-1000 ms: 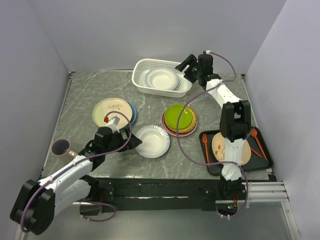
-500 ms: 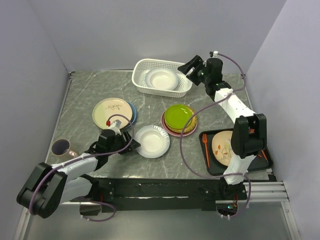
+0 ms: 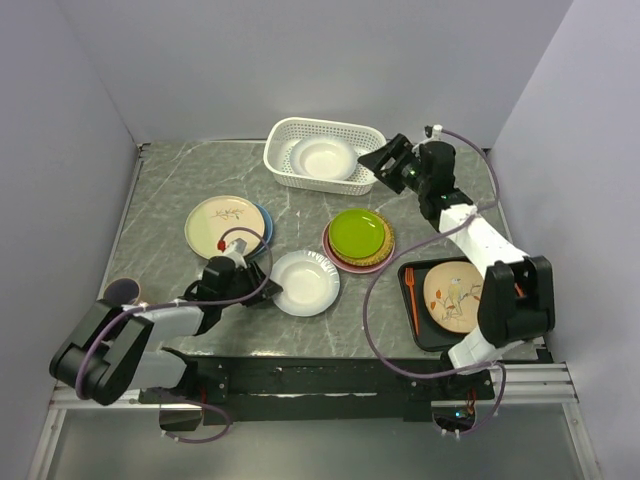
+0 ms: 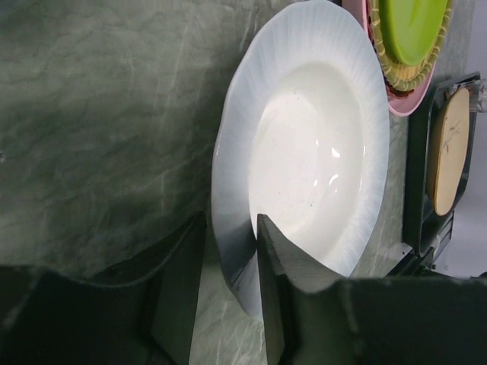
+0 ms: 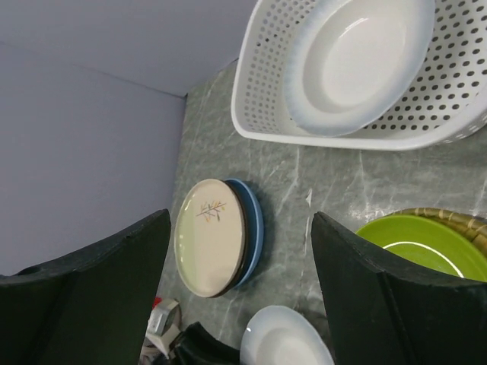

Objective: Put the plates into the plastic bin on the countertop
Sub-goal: Pick up the plate at the center of the board.

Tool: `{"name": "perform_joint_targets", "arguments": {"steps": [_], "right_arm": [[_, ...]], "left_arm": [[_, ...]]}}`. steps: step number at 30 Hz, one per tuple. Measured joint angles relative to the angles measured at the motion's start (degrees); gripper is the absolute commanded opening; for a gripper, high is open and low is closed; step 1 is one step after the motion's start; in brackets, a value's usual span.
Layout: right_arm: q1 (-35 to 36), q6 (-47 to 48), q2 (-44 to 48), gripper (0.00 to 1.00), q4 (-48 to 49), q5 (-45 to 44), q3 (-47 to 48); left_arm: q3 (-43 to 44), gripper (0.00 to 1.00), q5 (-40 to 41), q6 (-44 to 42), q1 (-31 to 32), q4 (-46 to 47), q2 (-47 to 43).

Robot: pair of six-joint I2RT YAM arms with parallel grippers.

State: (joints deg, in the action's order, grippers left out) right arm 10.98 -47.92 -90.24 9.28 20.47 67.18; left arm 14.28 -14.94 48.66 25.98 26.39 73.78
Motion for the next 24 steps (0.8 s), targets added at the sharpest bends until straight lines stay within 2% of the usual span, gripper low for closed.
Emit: {"name": "perform_joint_targets", "arguments": {"steps": [3,4,7,14,24], "right_arm": [[0.0,0.0,4.5,0.82,0.6,0.3,-2.7],[0.0,0.0,5.6,0.82,0.7,0.3,-3.2],[0.0,0.0,8.7,0.82,1.4,0.5,-5.0],[0.0,0.0,11.4,0.82,1.9,1.3,-8.6],[0.0,0.5,13.0,0.82,1.0,3.0,-10.1]], "left_arm": [[0.5,0.21,-1.2,0.6,0.0,2.2,2.3],[0.7,0.14,-1.4,0.7,0.0,2.9,2.8],[1.4,0.01,-2.6,2.6,-0.1,5.4,3.7],[2.6,0.01,-3.8,3.3,0.2,7.0,3.2],[2.9,0.01,0.5,2.1,0.4,-3.0,-5.1]]}}
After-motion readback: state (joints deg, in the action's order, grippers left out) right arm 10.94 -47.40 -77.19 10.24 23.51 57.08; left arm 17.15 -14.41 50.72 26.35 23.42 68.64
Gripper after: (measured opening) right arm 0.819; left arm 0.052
